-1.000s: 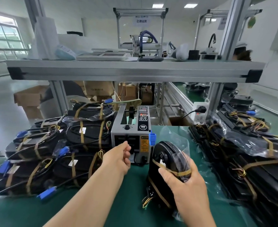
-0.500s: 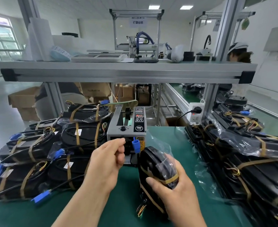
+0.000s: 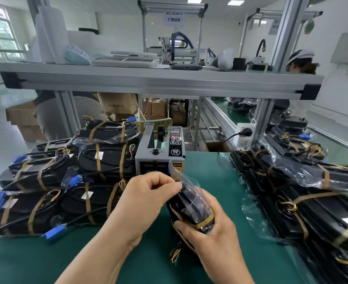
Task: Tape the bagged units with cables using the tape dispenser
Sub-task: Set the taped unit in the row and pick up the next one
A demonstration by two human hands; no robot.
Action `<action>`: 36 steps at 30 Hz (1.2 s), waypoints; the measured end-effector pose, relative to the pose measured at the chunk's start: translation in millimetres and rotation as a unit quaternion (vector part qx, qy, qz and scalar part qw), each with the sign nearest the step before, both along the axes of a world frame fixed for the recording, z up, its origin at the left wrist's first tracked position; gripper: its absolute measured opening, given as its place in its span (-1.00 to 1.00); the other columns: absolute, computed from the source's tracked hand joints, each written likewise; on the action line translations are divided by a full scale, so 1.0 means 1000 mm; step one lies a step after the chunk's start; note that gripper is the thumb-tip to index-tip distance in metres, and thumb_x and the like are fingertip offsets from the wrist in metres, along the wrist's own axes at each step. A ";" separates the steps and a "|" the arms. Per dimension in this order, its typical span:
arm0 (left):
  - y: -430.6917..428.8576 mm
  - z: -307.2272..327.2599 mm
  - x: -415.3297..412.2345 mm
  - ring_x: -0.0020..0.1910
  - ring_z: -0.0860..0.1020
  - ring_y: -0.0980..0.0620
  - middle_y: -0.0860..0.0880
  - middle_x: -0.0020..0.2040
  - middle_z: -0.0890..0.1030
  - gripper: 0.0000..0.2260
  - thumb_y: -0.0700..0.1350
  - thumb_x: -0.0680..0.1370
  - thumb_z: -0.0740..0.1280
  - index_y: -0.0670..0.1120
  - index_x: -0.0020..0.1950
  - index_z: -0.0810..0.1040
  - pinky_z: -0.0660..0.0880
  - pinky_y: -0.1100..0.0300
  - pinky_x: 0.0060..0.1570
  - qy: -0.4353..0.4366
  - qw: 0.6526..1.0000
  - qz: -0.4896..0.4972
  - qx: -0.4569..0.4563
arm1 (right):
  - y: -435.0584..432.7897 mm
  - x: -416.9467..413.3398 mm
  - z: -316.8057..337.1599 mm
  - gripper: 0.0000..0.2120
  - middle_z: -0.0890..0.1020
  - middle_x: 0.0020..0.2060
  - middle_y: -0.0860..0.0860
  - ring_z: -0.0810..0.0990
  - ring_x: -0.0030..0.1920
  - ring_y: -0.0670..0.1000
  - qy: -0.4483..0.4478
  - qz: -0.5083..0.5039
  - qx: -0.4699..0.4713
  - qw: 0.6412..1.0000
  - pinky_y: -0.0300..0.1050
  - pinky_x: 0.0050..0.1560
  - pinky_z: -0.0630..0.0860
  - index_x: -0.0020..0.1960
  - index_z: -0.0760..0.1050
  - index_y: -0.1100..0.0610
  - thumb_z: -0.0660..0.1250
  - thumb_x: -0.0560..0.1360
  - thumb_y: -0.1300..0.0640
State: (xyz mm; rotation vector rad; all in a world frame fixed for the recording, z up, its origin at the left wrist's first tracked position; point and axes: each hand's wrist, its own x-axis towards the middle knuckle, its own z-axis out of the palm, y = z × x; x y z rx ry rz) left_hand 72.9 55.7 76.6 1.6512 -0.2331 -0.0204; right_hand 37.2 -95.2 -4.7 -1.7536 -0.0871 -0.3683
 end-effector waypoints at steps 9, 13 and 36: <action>-0.005 0.002 0.004 -0.27 0.63 0.19 -0.02 -0.27 0.70 -0.85 -0.15 0.49 0.46 -0.04 -0.29 0.69 0.47 0.46 -0.28 0.008 1.000 0.008 0.027 | 0.002 0.000 -0.002 -0.33 0.70 0.03 -0.21 0.69 0.02 -0.17 -0.013 0.002 -0.010 1.000 -0.35 -0.02 0.57 0.19 0.49 -0.41 0.58 0.20 0.09; -0.006 0.003 0.003 -0.31 0.61 0.20 -0.01 -0.30 0.69 -0.85 -0.15 0.48 0.46 -0.05 -0.30 0.68 0.47 0.46 -0.31 -0.001 0.999 0.021 0.045 | 0.002 0.000 -0.002 -0.33 0.70 0.05 -0.21 0.69 0.03 -0.16 -0.009 0.004 -0.014 1.000 -0.29 0.01 0.59 0.20 0.48 -0.41 0.57 0.21 0.07; -0.008 -0.003 -0.004 -0.44 0.47 0.24 0.08 -0.40 0.58 -0.92 -0.05 0.38 0.51 0.07 -0.30 0.65 0.46 0.33 -0.37 -0.052 0.988 0.097 0.107 | 0.004 0.000 -0.004 -0.31 0.67 0.11 -0.22 0.67 0.09 -0.16 0.005 -0.002 -0.019 1.000 -0.20 0.09 0.60 0.25 0.44 -0.39 0.55 0.15 -0.12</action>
